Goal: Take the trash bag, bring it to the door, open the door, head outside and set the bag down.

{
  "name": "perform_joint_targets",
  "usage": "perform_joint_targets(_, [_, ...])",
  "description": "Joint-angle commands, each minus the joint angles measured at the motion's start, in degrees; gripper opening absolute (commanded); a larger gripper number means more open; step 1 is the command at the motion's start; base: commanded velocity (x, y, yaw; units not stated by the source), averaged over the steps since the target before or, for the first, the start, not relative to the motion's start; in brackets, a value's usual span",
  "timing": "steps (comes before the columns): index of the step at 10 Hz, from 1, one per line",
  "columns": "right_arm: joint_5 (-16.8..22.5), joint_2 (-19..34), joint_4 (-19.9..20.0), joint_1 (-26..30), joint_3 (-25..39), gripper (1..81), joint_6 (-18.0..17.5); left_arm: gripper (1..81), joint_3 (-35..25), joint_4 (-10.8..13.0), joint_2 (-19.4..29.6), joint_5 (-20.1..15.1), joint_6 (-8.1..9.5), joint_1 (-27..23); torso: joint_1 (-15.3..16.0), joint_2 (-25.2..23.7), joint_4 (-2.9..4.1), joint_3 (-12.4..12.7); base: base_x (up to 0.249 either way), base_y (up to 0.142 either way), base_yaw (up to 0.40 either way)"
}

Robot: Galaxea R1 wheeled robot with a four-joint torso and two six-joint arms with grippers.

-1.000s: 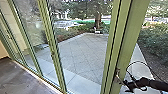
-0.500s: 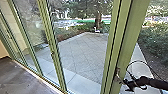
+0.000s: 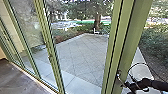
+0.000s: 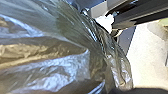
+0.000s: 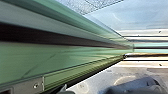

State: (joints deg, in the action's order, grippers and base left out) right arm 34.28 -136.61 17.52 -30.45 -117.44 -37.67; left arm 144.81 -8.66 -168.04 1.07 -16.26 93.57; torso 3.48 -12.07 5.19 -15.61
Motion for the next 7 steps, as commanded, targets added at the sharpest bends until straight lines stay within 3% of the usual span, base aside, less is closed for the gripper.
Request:
perform_joint_targets(1, [3.1,-3.4,-2.0,4.6,-4.0,81.1,-8.1,1.0,-0.6,-0.3,0.2,-4.5,-0.17,-0.6,0.0,0.0,0.00,0.0,0.141,0.000,0.000])
perform_joint_targets(4, [2.5,-2.0,-2.0,4.7,-2.1,81.1,-8.1,1.0,-0.6,-0.2,0.0,-4.5,-0.17,-0.5,0.1,0.1,0.00,0.0,0.107,0.000,0.000])
perform_joint_targets(7, [-2.4,3.8,-2.0,4.7,4.8,81.1,-8.3,1.0,-0.6,-0.1,-0.1,-4.8,-0.26,-0.6,0.3,0.3,0.02,-0.2,0.000,0.000,0.000])
